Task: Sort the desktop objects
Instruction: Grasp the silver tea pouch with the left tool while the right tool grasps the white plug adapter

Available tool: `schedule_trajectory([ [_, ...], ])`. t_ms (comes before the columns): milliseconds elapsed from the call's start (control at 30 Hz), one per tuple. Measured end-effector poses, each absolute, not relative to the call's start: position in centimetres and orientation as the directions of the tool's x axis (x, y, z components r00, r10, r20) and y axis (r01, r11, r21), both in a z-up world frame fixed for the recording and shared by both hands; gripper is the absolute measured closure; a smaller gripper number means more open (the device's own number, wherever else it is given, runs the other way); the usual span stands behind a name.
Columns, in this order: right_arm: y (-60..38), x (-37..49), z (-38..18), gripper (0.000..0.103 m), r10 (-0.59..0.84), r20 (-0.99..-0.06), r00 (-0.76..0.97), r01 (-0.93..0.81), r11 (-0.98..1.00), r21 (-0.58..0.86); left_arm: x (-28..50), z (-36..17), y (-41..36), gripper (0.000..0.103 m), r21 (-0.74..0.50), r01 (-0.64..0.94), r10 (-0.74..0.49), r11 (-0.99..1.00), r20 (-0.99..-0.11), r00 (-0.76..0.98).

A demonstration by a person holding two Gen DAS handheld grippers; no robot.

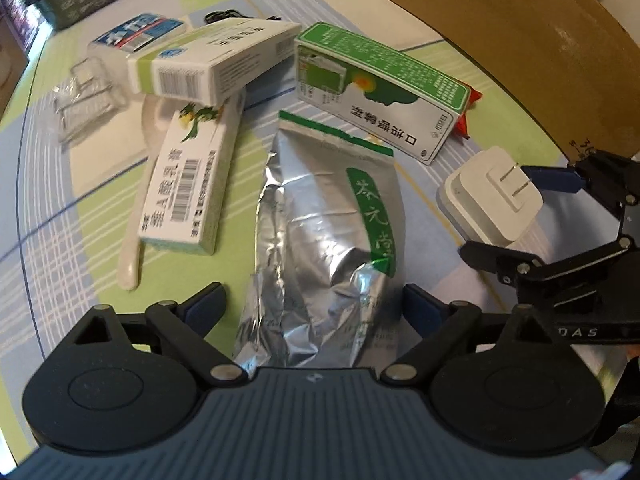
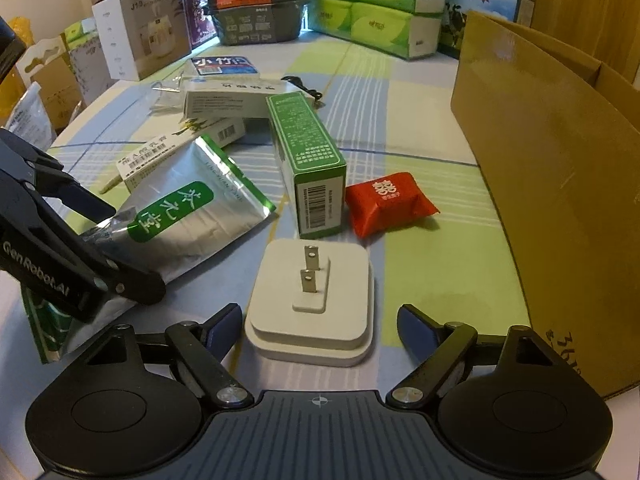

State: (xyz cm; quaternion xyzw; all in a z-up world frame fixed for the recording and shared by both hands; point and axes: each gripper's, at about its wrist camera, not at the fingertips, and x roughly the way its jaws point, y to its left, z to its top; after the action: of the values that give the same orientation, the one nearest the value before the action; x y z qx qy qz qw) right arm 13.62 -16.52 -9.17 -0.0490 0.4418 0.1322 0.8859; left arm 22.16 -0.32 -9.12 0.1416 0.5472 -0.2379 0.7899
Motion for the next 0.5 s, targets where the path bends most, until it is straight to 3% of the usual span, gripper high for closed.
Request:
schedule_trajectory([
  [133, -16.6, 13.8, -9.1, 0.024, 0.183, -0.792, 0.583, -0.256, 0.966, 0.035, 22.2, -9.3, -1.5, 0.015, -0.002, 0.558, -0.205, 0.830, -0.931, 0.301],
  [333, -16.6, 13.9, -9.0, 0.041, 0.169, -0.783, 0.599, -0.252, 0.968, 0.017, 21.7, -8.8, -1.9, 0.036, -0.008, 0.554, -0.215, 0.833, -0.926, 0.311],
  [433, -16.6, 13.8, -9.0, 0.041, 0.170, -0.782, 0.599, -0.252, 0.967, 0.017, 21.5, -8.5, -1.9, 0.049, -0.027, 0.537, -0.225, 0.843, -0.925, 0.306],
  [500, -16.6, 13.7, -9.0, 0.041, 0.170, -0.782, 0.600, -0.252, 0.968, 0.017, 21.3, -8.3, -1.8, 0.052, -0.045, 0.526, -0.231, 0.850, -0.927, 0.295],
])
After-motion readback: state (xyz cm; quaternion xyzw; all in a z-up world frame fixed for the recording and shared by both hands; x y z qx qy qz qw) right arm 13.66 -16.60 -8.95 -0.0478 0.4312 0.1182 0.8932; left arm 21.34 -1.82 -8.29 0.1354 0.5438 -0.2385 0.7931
